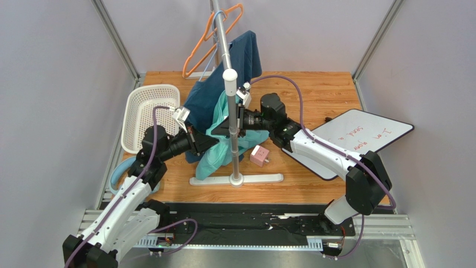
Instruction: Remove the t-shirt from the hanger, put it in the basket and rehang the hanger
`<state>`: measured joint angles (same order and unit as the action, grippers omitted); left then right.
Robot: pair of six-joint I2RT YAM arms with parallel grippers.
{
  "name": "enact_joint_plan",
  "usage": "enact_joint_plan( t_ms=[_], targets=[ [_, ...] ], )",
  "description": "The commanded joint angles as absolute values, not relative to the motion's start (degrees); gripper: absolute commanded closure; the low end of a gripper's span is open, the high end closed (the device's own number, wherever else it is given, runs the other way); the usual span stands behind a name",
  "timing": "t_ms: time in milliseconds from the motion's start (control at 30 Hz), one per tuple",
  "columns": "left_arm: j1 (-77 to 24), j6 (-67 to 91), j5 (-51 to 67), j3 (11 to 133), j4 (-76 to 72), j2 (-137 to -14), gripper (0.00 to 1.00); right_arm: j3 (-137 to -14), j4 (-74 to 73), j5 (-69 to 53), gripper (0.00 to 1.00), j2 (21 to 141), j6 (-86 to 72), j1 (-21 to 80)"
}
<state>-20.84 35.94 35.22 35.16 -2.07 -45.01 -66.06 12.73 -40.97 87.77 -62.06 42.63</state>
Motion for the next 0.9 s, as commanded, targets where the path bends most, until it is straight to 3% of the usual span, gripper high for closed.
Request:
enact_joint_plan(
  t_ms=[0, 67, 200, 300, 533, 867],
  targets=[
    [-20.92, 35.95, 29.8, 35.77, 2.18, -41.84, 1.0, -68.55, 7.95, -39.13, 0.72, 84.29, -56.97, 43.42],
    [-20.92, 35.69, 28.49, 36.3, 5.6, -39.21, 1.0, -70.13, 2.75, -36.23, 0.46, 83.24, -51.63, 43.42],
    [-20.92, 34.63, 25.14, 37.26, 13.43, -33.59, 1.0, -71.1, -11.3, -23.16, 0.23, 80.16, -44.76, 42.89],
    [-20.92, 33.49, 22.68, 38.67, 20.64, -29.63, 1.0, -70.84, -15.8, -17.33, 0.21, 78.66, -42.02, 41.67],
    [-20.92, 31.91, 16.45, 41.57, 34.61, -19.71, 1.0, -69.18, -19.34, -16.35, 0.21, 77.08, -39.47, 37.8],
    [-21.0, 25.59, -9.1, 60.87, 49.65, -18.01, 1.0, -67.24, -19.51, -16.79, 0.21, 74.8, -37.36, 36.21]
  ],
)
